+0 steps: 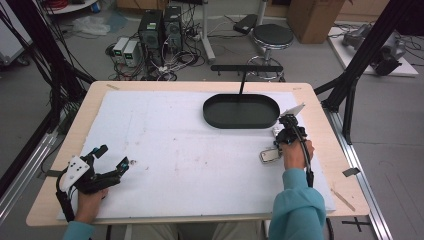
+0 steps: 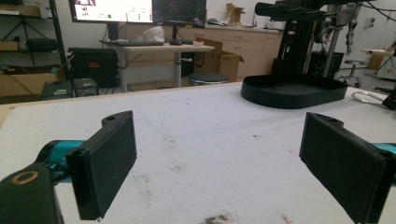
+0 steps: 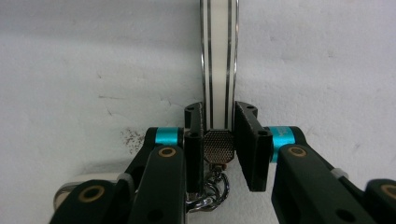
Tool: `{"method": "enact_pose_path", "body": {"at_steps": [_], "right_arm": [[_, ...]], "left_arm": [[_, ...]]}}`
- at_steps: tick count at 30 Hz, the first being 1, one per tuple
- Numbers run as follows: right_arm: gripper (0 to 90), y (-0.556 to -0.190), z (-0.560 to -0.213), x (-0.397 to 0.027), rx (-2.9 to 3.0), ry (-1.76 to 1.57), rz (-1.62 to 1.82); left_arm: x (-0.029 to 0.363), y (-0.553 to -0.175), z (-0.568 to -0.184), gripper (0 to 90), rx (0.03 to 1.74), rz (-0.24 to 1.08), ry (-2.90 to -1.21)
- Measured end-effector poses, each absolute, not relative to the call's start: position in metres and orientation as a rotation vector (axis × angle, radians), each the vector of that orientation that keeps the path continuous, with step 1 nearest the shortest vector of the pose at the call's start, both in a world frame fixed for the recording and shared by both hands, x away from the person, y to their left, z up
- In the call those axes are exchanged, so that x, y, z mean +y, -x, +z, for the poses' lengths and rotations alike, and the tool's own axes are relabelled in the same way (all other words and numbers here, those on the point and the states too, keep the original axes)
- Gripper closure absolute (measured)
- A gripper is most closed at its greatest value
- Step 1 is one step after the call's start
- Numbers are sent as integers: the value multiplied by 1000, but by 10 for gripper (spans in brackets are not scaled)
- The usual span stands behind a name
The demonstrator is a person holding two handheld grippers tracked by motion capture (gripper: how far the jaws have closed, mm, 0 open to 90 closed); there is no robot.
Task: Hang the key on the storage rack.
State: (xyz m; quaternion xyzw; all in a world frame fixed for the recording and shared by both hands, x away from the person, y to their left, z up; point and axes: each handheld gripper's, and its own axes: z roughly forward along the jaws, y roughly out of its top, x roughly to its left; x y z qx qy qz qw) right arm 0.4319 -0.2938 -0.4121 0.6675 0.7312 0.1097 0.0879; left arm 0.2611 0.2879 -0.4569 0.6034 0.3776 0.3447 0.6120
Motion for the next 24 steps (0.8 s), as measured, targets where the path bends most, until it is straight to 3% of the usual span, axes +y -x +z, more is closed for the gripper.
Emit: {"method": "enact_pose_path", "body": {"at_steps": [15, 24], "right_arm": [[751, -424, -399, -300, 2203, -1902, 474], [751, -419, -380, -302, 2235, -1757, 855]], "left_arm": [[288, -261, -457, 114, 876, 794, -1385], [288, -261, -457, 113, 876, 794, -1388]]}}
